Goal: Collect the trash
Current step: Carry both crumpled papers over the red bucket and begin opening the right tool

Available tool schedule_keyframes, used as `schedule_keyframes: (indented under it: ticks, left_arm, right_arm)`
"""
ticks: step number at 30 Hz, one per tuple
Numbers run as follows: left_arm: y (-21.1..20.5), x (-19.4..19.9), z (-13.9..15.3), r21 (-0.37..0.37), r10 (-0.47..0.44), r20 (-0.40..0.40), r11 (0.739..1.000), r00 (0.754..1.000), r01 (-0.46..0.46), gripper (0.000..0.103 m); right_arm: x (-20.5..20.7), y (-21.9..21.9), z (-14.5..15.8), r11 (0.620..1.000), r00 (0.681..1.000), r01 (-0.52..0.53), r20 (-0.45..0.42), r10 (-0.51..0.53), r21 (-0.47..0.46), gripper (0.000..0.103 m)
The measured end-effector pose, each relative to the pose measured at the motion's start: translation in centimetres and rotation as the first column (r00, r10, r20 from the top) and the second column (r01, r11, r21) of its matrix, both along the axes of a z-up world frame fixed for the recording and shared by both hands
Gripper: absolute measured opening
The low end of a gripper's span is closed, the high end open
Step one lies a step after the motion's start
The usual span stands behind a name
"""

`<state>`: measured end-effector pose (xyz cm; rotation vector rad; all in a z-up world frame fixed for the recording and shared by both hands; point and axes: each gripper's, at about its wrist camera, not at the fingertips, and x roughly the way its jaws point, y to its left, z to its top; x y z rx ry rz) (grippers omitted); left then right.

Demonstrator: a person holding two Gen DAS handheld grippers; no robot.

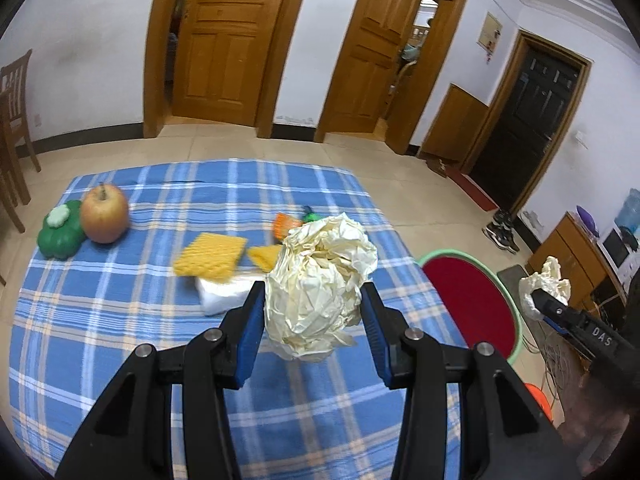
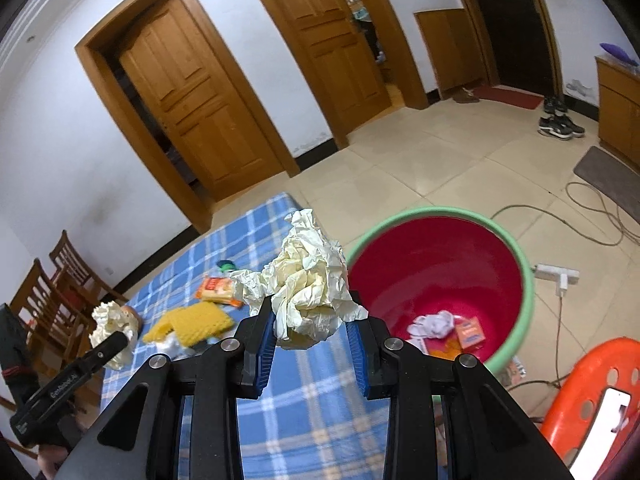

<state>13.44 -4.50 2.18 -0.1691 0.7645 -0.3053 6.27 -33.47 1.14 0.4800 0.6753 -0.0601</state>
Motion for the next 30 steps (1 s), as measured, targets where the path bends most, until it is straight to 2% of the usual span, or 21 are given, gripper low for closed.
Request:
schedule_keyframes:
  ticks: [17, 30]
  left_arm:
    - [-9.0, 0.7, -1.8, 0.053, -0.159, -0.048, 0.985, 0.986, 0.162, 0.047]
    - [-13.9, 2.0, -3.6, 0.088, -0.227, -0.086, 0.968, 0.97, 0.234, 0.047]
  right_arm:
    - [-0.8, -5.3, -5.4, 0.996, 0.991, 0.074, -0.115, -0.067, 0.058, 0.036]
    - [0.5, -8.0, -8.1, 0.985, 0.977, 0.133, -0.184, -0.111, 0.107, 0.042]
